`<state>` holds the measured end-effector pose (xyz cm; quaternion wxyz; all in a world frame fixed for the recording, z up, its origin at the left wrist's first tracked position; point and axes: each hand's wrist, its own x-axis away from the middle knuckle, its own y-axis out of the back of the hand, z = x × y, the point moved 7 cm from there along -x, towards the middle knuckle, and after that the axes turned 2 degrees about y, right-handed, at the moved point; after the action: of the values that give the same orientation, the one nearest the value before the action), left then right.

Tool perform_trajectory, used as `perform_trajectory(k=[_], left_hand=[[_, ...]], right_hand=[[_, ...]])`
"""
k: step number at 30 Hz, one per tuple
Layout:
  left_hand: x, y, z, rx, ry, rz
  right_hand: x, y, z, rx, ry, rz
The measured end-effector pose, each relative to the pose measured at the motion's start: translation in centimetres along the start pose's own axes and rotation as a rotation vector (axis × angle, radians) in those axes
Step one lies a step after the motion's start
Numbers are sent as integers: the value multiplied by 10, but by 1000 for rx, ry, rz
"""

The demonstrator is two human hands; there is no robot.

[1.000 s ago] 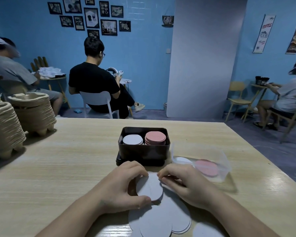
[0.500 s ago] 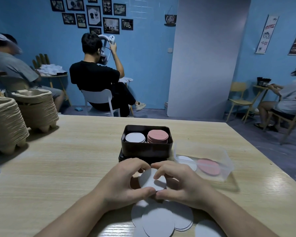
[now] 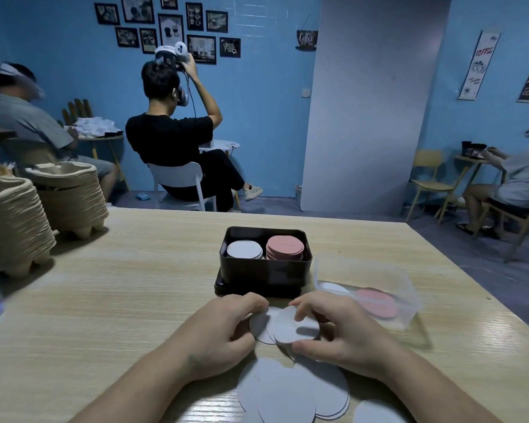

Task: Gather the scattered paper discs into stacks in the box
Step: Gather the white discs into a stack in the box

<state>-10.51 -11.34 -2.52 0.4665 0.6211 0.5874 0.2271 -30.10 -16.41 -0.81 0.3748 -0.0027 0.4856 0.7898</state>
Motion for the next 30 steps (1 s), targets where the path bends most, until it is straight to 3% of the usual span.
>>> perform_trajectory(k=[11,30], left_hand=[[-1,2,-2,-97,-34,-16],[-1,7,13,-41,5,-9]], right_hand=[[0,0,1,0,-18,0],[0,0,2,-50,-30,-21]])
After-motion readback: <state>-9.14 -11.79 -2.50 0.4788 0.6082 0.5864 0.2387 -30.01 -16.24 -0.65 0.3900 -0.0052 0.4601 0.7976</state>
